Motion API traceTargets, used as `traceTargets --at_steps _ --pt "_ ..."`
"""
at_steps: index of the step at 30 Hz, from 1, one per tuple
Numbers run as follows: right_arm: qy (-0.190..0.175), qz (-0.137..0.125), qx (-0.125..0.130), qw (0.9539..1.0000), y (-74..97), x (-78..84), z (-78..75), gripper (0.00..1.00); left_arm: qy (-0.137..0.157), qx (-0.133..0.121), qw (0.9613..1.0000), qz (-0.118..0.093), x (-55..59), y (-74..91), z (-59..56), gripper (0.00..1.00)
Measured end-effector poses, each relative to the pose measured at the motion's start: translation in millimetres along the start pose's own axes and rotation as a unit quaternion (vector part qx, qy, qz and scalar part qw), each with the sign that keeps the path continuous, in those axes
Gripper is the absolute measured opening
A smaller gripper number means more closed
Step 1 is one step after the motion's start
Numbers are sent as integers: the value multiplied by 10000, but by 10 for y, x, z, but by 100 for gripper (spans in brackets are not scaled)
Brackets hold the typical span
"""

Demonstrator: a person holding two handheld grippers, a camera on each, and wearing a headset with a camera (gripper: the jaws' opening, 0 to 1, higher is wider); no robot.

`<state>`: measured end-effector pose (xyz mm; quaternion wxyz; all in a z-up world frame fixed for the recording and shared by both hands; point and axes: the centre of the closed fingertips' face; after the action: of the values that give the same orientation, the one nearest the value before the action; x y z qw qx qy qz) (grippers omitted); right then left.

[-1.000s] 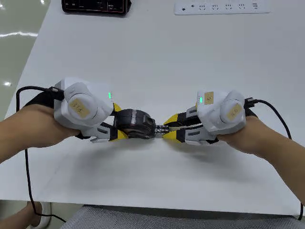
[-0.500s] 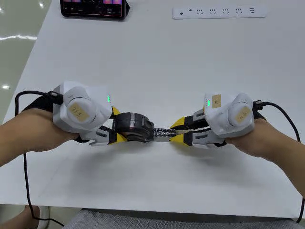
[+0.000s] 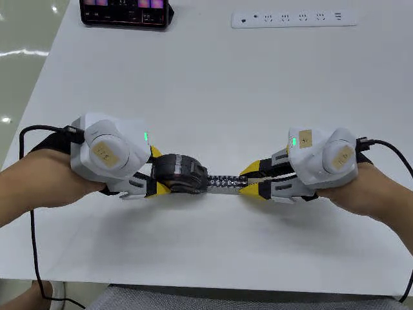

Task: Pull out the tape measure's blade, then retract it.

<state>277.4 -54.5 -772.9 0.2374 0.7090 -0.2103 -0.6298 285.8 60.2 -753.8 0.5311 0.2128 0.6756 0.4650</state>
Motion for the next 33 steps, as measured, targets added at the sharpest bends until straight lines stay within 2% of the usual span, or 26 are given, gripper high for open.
traceTargets --at_steps 14,33 --pt "-19 85 23 10000 151 66 53 10 -7 5 10000 -2 -2 -8 -20 25" --pt "-3 212 83 9997 319 206 34 10 3 -13 10000 6 -17 -14 -28 25"
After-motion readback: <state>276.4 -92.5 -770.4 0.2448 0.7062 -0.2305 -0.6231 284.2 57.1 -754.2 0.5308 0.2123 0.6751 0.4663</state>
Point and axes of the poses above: the centre of the closed fingertips' face, and the gripper's own axes: y roughly backward along the fingers, z roughly to its left, x roughly out of its underside, and after that the axes turned 11 degrees about y, right-handed
